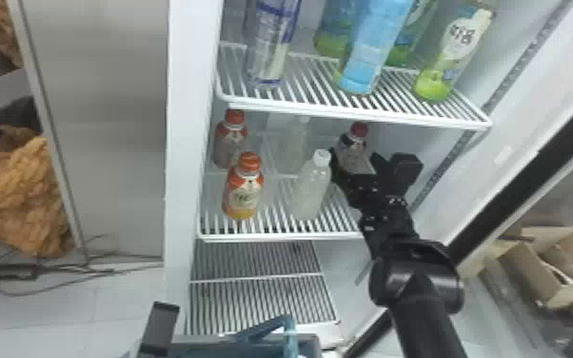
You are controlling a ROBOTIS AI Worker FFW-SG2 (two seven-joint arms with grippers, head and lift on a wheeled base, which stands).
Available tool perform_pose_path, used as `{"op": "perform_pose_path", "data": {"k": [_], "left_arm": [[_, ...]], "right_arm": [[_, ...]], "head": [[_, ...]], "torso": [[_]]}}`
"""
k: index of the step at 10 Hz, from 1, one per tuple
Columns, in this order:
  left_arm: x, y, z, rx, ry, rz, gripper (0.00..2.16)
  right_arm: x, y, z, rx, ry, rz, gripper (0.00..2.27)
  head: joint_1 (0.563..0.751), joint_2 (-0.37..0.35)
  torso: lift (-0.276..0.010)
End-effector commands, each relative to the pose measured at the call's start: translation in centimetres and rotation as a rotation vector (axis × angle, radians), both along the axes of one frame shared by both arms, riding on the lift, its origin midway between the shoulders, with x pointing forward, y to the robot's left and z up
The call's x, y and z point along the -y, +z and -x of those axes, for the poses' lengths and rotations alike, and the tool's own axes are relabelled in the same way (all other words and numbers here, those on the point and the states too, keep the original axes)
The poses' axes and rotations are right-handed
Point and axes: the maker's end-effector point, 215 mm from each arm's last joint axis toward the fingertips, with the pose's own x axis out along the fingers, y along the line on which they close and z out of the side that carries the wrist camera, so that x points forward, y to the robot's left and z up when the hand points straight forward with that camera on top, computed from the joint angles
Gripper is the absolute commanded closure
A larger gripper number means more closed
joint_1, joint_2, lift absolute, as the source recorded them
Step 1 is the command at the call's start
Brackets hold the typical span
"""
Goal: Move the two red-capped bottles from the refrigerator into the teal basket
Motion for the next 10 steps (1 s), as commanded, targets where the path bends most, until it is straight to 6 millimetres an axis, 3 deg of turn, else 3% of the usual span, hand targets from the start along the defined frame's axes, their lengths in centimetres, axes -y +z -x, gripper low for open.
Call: {"op": "perform_pose_path", "data": {"k": [1, 8, 10], "left_arm": [[0.0, 0.0, 0.0, -0.008, -0.001, 0.003, 1.13], [0.1, 0.2, 0.2, -0.013, -0.006, 0.011, 1.13], [0.1, 0.1, 0.3, -0.015, -0.006, 0.01, 1.13]], "right_arm": [[-0.3, 0.2, -0.8, -0.003, -0.001, 0.008, 0.1], [1.3, 0.2, -2.2, -0.044, -0.042, 0.041, 0.11], [1.3, -1.2, -2.2, -0.088, -0.045, 0.012, 0.32]], "head": [[0.695, -0.35], [0.695, -0.35], [0.695, -0.35]], "torso": [[-0.228], [-0.228], [-0.228]]}}
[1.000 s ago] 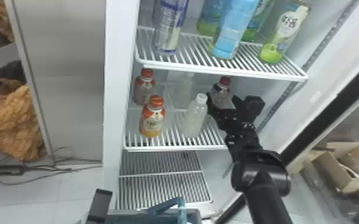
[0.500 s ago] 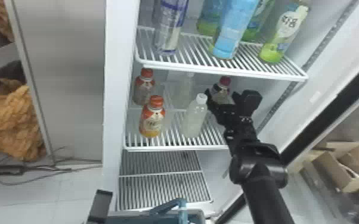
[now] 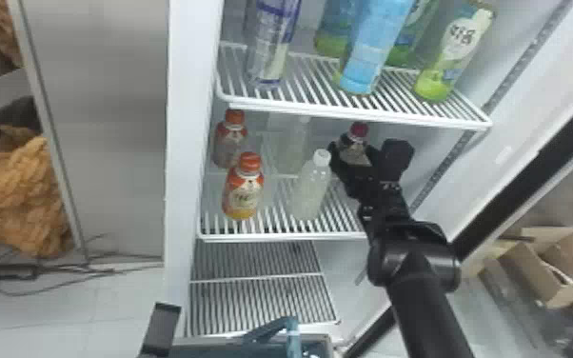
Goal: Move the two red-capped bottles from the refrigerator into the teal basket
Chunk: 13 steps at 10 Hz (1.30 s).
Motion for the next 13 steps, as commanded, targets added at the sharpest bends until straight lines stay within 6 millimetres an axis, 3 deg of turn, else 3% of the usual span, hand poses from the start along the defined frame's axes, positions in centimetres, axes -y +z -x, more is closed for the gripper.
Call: {"op": "perform_pose_path", "data": {"k": [1, 2, 7, 13], "left_arm": [[0.0, 0.0, 0.1, -0.003, -0.001, 0.0, 1.13], [0.0, 0.0, 0.1, -0.003, -0.001, 0.0, 1.13], [-0.2, -0.1, 0.0, -0.003, 0.001, -0.001, 1.13], [-0.3, -0.1, -0.1, -0.006, 0.008, 0.001, 1.13]], "right_arm": [[0.0, -0.7, 0.0, -0.023, -0.001, -0.022, 0.63], [-0.1, -0.6, 0.0, -0.021, 0.002, -0.023, 0.73], [-0.9, 0.7, 1.9, 0.023, 0.019, -0.002, 0.73], [-3.3, 3.1, 8.6, 0.104, 0.074, -0.055, 0.73]], "head": [[0.695, -0.35], [0.695, -0.35], [0.695, -0.35], [0.695, -0.35]], "torso": [[-0.228], [-0.228], [-0.228], [-0.228]]}}
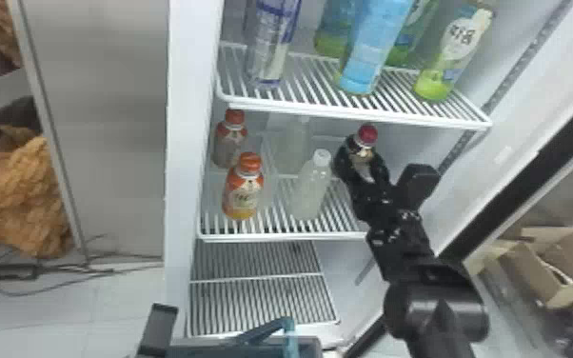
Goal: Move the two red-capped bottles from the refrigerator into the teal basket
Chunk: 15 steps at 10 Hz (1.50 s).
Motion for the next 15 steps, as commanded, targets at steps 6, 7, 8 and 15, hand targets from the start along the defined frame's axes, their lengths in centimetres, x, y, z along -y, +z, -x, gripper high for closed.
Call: {"op": "perform_pose_path", "data": {"k": [6, 7, 8, 15], "left_arm": [[0.0, 0.0, 0.0, -0.002, 0.002, 0.002, 1.13], [0.0, 0.0, 0.0, -0.002, 0.002, 0.002, 1.13], [0.0, 0.0, 0.0, -0.002, 0.002, 0.002, 1.13], [-0.2, 0.0, -0.6, 0.007, 0.013, -0.002, 1.13]], "right_arm": [[0.0, 2.3, 7.6, 0.014, 0.009, -0.019, 0.73], [0.1, 2.4, 8.5, 0.009, 0.009, -0.021, 0.73], [0.2, 2.1, 9.5, -0.009, 0.011, -0.019, 0.73], [-2.6, 3.0, 17.1, -0.145, 0.105, -0.02, 0.73]], "head": [[0.695, -0.35], [0.695, -0.35], [0.695, -0.35], [0.695, -0.35]], "torso": [[-0.228], [-0.228], [-0.228], [-0.228]]}}
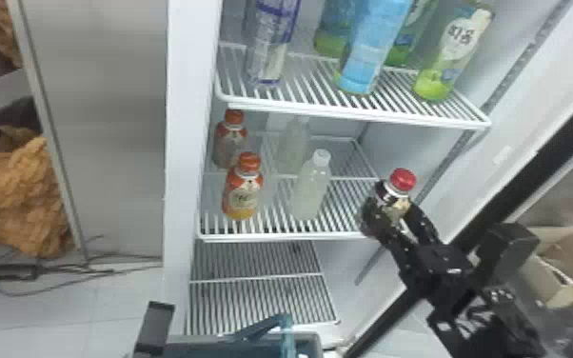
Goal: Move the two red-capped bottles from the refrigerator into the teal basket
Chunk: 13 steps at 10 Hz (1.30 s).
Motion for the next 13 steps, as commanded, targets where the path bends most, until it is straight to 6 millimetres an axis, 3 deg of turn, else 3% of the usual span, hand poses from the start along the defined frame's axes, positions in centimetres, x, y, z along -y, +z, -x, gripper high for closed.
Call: {"op": "perform_pose_path", "data": {"k": [1, 5, 13], "left_arm": [[0.0, -0.1, 0.0, 0.0, 0.003, -0.002, 1.13], [-0.2, -0.5, -0.4, 0.002, 0.013, -0.011, 1.13], [-0.4, -0.8, -0.7, 0.004, 0.02, -0.02, 1.13]], "right_arm": [[-0.4, -0.6, 1.2, -0.033, 0.01, -0.015, 0.73], [-2.6, -3.2, 4.2, -0.139, 0.07, -0.06, 0.73], [-6.9, -6.8, 7.4, -0.282, 0.182, -0.129, 0.73]], "head": [[0.695, -0.35], [0.695, -0.35], [0.695, -0.35]], "torso": [[-0.228], [-0.228], [-0.228]]}}
